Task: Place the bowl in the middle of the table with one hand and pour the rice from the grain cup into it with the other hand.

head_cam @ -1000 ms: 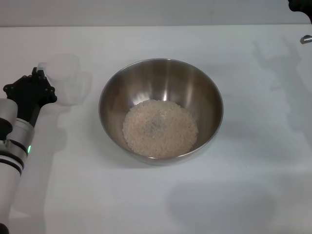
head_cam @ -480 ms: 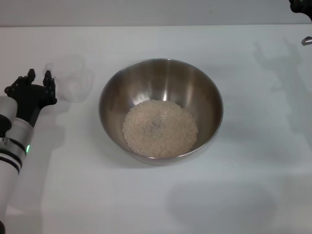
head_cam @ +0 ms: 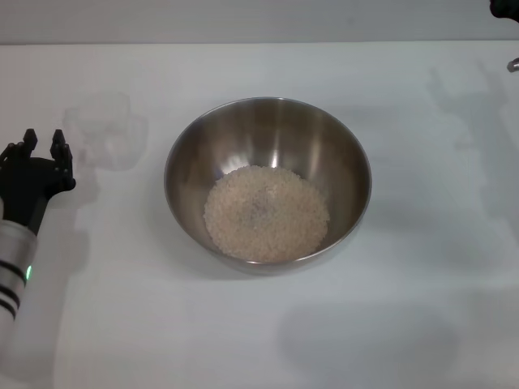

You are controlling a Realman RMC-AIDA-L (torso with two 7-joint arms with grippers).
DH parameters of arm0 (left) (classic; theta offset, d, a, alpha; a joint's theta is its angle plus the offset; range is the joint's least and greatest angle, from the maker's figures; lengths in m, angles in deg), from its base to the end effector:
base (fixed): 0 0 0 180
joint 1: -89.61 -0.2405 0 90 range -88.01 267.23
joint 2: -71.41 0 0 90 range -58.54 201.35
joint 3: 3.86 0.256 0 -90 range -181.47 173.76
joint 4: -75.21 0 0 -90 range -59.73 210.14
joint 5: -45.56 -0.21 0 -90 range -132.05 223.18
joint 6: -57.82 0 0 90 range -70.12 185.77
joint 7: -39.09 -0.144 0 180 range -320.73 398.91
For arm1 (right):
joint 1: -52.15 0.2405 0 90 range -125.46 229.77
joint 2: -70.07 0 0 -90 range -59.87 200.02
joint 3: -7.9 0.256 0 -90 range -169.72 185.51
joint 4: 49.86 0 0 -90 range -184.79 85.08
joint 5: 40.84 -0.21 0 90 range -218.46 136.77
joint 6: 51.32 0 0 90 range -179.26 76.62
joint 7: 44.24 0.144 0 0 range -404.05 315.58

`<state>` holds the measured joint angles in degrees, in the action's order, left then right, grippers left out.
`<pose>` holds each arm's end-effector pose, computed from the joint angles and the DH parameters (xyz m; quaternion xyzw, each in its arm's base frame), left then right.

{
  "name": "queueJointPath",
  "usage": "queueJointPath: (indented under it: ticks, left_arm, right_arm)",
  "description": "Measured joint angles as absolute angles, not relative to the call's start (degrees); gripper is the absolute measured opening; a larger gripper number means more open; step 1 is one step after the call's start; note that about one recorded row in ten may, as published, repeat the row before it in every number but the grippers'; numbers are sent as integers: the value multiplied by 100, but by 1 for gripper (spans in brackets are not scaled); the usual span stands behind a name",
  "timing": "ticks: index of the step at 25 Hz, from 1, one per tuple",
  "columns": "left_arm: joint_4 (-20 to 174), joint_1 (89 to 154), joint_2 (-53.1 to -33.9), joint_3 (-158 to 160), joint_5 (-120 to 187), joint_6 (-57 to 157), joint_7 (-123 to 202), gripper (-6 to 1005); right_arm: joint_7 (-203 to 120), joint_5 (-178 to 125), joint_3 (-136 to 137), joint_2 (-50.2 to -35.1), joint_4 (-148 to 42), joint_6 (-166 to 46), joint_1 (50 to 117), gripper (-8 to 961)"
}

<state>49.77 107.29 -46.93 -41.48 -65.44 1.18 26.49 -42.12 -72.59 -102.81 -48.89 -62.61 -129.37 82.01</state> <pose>-0.3334 0.3042 -0.0496 -0.6891 -0.2820 -0.2145 0.6321 0.2635 0.3646 0.0242 -0.6478 0.0817 0.3912 0.6485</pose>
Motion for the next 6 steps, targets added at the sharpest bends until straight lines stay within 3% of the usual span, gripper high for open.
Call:
queueJointPath:
  ticks: [6]
  left_arm:
    - [5261,10451,-4700,-4185,-7552,-796,3817,347]
  right_arm:
    - [-4215,-7259,-10161,-4885,-6246,-12881,8212,826]
